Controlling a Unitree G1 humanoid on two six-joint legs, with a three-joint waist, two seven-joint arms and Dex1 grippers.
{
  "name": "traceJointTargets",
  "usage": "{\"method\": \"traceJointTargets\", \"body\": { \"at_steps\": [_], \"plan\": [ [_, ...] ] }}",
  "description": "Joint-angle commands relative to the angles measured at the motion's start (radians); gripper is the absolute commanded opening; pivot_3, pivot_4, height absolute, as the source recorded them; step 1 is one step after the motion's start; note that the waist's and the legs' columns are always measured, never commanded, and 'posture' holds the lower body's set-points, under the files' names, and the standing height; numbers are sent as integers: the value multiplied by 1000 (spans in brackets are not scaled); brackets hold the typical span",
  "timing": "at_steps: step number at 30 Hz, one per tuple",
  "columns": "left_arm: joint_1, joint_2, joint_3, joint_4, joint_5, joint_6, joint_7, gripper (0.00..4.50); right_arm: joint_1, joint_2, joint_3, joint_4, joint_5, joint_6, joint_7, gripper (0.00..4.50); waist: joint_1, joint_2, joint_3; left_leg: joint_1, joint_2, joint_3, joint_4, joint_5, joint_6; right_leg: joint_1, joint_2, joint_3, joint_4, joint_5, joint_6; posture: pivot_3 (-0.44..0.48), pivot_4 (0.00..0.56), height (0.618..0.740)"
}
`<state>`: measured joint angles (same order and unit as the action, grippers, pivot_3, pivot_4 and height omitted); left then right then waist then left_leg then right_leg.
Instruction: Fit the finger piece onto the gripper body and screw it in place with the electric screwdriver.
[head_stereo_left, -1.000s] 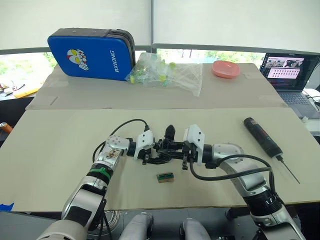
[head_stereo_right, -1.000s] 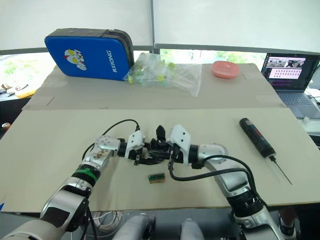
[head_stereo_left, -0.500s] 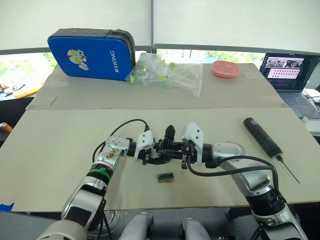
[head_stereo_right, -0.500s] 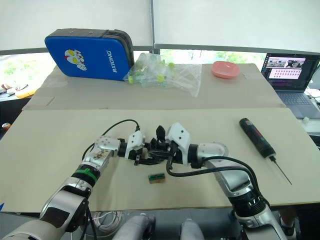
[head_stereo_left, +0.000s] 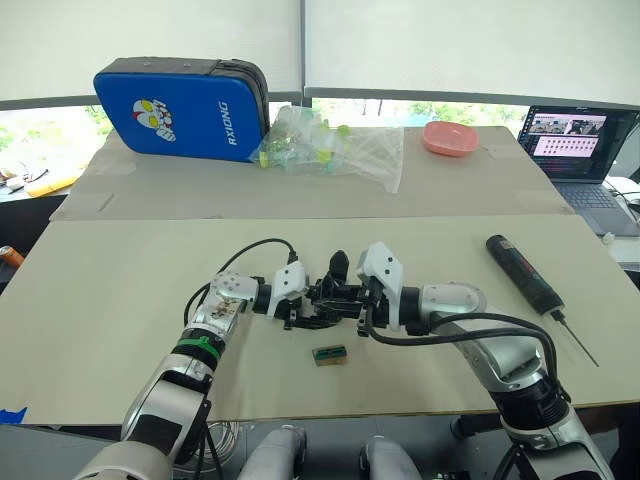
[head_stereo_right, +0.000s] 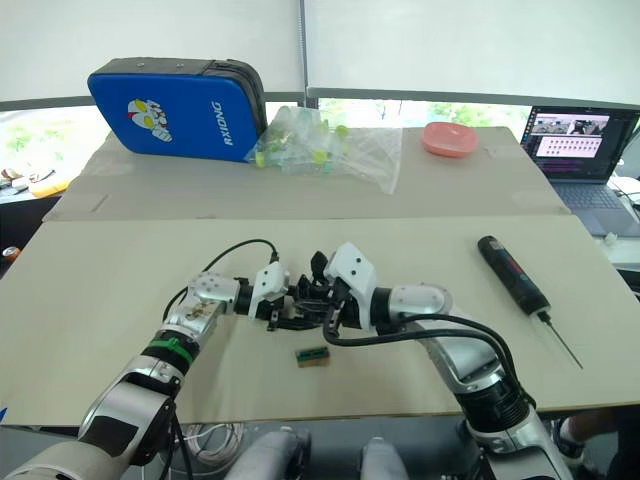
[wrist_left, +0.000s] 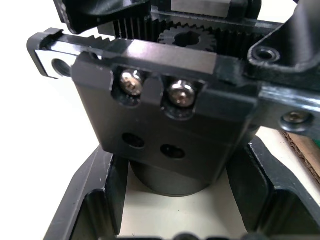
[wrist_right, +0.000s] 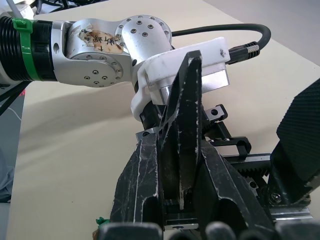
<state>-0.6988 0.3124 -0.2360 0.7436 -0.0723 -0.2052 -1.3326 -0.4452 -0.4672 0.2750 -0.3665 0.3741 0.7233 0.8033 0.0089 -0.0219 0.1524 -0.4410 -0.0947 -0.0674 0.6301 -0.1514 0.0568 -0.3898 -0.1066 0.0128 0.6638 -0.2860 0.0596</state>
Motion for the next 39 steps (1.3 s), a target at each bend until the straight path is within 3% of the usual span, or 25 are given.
{"method": "traceJointTargets", "body": {
  "at_steps": [1,14,16,25,34,38,39],
  "plan": [
    [18,5,-21,-14,17,15,-11,2314,23,-5,44,23,-15,32,-6,422,0,0,0,0,0,0,0,0,0,0,0,0,0,0,0,0,150,740],
    [34,12,-23,-34,18,27,1,2314,-9,-1,2,10,-19,-134,23,422,-1,0,-3,0,0,0,0,0,0,0,0,0,0,0,0,0,150,740],
    [35,13,-23,-33,19,26,3,2314,-21,7,-18,-8,-1,-146,27,1468,-1,0,-3,0,0,0,0,0,0,0,0,0,0,0,0,0,150,740],
    [38,13,-21,-26,21,24,14,2314,-17,-14,-85,-51,42,-158,51,4460,0,0,-3,0,0,0,-1,0,0,0,0,0,0,0,0,0,150,740],
    [43,13,-11,-27,11,55,28,2314,23,1,-181,-116,141,-261,96,4460,0,0,-3,0,0,0,-1,0,0,0,0,0,-1,0,0,0,150,740],
    [44,13,-5,-36,4,79,36,4233,35,-13,-206,-133,160,-281,98,4500,1,0,-3,0,0,0,-1,0,0,0,0,0,-1,0,0,0,150,740],
    [48,20,-1,-43,1,77,31,4434,40,-20,-219,-142,170,-279,98,4500,2,0,-3,0,0,0,-1,-1,-1,0,0,0,-1,0,0,0,150,740]
  ]
}}
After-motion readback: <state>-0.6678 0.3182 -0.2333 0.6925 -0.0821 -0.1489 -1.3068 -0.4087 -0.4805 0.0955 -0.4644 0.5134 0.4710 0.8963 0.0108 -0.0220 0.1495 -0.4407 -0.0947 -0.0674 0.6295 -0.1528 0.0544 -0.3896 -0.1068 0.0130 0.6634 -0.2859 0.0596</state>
